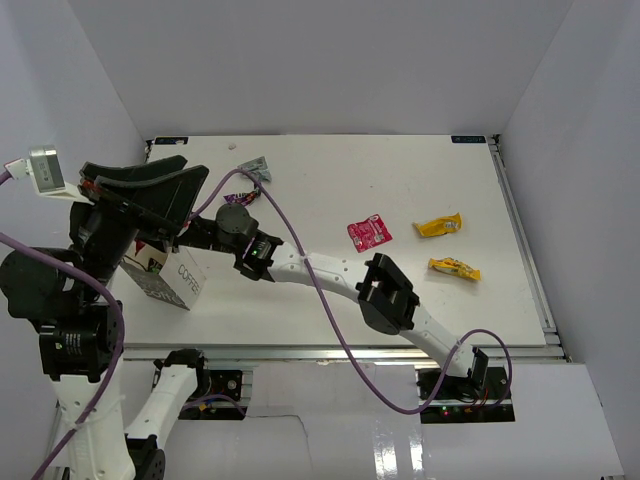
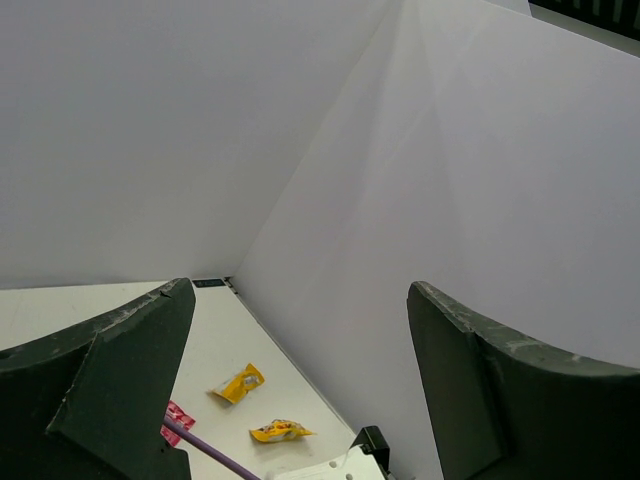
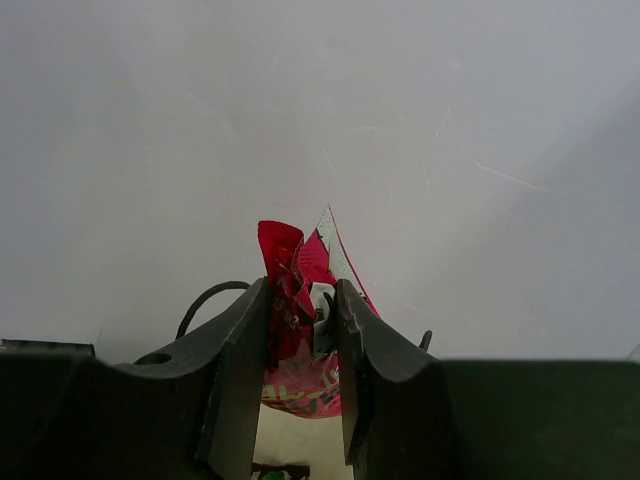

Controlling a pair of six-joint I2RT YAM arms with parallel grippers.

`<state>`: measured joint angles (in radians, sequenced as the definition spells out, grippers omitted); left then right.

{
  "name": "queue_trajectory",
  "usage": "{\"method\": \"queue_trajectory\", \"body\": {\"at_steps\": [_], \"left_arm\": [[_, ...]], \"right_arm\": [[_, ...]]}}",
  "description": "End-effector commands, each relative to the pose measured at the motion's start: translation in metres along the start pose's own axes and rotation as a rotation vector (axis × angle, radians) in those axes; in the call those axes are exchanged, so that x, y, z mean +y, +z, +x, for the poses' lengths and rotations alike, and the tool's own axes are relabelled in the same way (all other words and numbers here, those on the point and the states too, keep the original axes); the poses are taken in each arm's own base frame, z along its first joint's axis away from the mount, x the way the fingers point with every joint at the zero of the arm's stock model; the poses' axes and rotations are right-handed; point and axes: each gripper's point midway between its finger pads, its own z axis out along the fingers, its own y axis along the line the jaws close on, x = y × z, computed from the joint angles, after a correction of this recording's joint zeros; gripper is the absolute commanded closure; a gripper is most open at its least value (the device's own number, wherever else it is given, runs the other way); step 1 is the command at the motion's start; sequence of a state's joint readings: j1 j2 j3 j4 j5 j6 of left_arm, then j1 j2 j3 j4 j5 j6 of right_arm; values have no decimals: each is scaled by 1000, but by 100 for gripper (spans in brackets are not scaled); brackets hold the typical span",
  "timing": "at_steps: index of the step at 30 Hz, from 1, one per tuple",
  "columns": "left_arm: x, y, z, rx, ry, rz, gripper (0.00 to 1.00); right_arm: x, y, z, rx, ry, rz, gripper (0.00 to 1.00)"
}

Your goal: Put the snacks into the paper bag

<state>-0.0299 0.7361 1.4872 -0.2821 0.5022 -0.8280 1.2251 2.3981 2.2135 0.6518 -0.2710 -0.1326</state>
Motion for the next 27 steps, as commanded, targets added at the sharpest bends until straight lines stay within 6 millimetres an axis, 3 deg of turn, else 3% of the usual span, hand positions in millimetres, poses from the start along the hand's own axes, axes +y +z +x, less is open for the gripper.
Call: {"method": "queue_trajectory", "body": {"at_steps": [1, 7, 8, 9, 11, 12, 14, 23, 24, 26, 27], "left_arm": [[3, 0, 5, 19, -9, -4, 2], [6, 0, 9, 27, -13, -9, 2], [6, -1, 9, 27, -10, -8, 2], [7, -1, 10, 29, -12, -11, 2], [8, -1, 11, 32, -13, -14, 2], [7, -2, 11, 30, -13, -12, 2], [8, -2, 12, 36, -12, -12, 2], [8, 4, 14, 61, -11, 2, 2], [9, 6, 14, 69, -9, 6, 2], [12, 11, 16, 85, -11, 8, 2], [16, 13, 20, 103, -16, 7, 2]], "right_arm": [[-4, 0, -10, -49, -48, 22, 89], [4, -7, 17, 13, -58, -1, 78], [4, -8, 18, 18, -60, -2, 75], [5, -9, 22, 27, -59, -8, 65], [8, -8, 16, 18, -67, -26, 52], [9, -8, 13, 15, -67, -33, 41], [10, -6, 4, 4, -73, -48, 34], [9, -7, -46, -28, -78, -101, 23], [5, -11, -61, -41, -69, -122, 23], [2, -23, -60, -1, -32, -159, 20], [-4, -34, -78, -3, -31, -208, 18]]}}
